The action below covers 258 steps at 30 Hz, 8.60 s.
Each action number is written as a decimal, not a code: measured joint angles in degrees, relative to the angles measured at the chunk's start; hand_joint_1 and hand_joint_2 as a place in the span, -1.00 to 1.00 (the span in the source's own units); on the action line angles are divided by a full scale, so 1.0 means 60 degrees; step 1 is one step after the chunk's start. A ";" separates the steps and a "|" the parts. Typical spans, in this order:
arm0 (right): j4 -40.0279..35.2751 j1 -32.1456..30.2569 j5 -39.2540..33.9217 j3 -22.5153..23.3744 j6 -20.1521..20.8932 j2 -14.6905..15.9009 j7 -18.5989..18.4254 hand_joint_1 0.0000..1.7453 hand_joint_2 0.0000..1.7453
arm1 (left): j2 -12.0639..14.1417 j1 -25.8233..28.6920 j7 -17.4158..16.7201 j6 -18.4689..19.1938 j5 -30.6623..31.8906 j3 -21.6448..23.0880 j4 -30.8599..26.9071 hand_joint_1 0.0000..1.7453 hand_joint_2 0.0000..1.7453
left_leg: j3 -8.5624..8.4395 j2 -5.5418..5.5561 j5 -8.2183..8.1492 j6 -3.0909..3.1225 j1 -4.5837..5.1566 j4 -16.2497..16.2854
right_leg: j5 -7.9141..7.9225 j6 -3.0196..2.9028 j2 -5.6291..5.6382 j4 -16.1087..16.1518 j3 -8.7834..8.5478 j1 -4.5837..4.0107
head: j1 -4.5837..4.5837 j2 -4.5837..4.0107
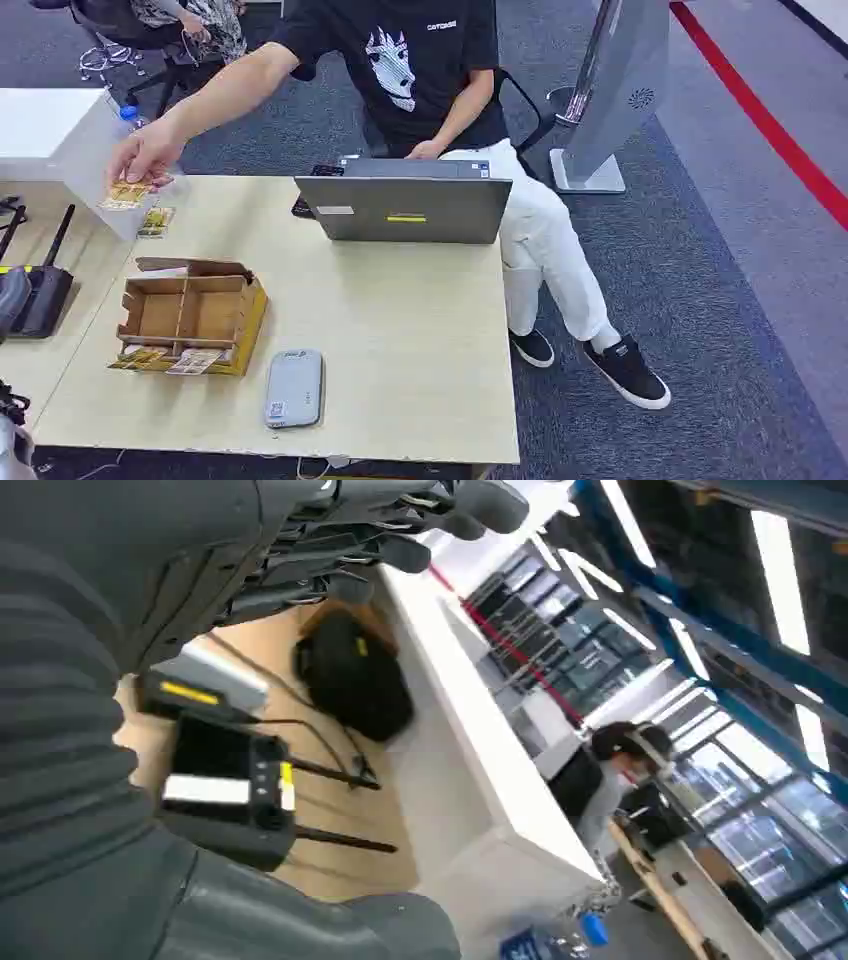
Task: Pass the card to the sensor for recognition and then transmit it.
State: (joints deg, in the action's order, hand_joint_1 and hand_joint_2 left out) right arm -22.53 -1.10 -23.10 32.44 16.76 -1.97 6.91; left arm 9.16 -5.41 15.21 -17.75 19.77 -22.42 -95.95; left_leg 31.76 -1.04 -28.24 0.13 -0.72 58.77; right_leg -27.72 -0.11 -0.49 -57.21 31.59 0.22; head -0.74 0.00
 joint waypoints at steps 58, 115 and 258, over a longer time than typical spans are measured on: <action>-0.0849 -0.0053 0.2357 0.1089 0.0091 -0.0342 -0.0834 -1.00 1.00 | 0.3329 -0.0896 -0.0455 -0.2087 0.6162 0.8247 0.0696 1.00 1.00 | 0.0018 0.0000 0.0006 0.0006 0.0000 0.0001 | 0.0010 -0.0006 0.0001 -0.0001 0.0014 0.0000 | 0.0000 0.0000; -0.0630 -0.0031 0.3147 0.1534 0.0310 -0.0357 -0.0492 -1.00 1.00 | 0.3322 -0.1435 -0.0950 -0.2419 0.6279 0.9958 0.1643 1.00 1.00 | 0.0019 0.0003 0.0023 0.0007 -0.0001 0.0001 | 0.0023 -0.0009 -0.0002 -0.0002 0.0014 -0.0001 | 0.0000 0.0000; -0.0812 0.0353 0.4262 0.2925 0.0244 -0.0568 -0.0576 -1.00 1.00 | 0.3897 -0.1960 -0.1486 -0.1883 0.6997 0.7001 0.0842 1.00 1.00 | 0.0067 0.0006 0.0082 -0.0005 -0.0002 -0.0001 | 0.0074 -0.0014 -0.0006 -0.0005 0.0066 -0.0002 | -0.0004 0.0000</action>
State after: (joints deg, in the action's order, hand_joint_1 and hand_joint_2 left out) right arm -27.41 1.02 2.47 49.99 18.23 -5.38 3.45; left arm 32.54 -17.17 6.29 -29.05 61.75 19.58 -90.90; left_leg 32.16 -1.00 -27.75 0.10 -0.73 58.77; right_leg -27.27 -0.19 -0.53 -57.24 31.98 0.20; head -0.76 0.00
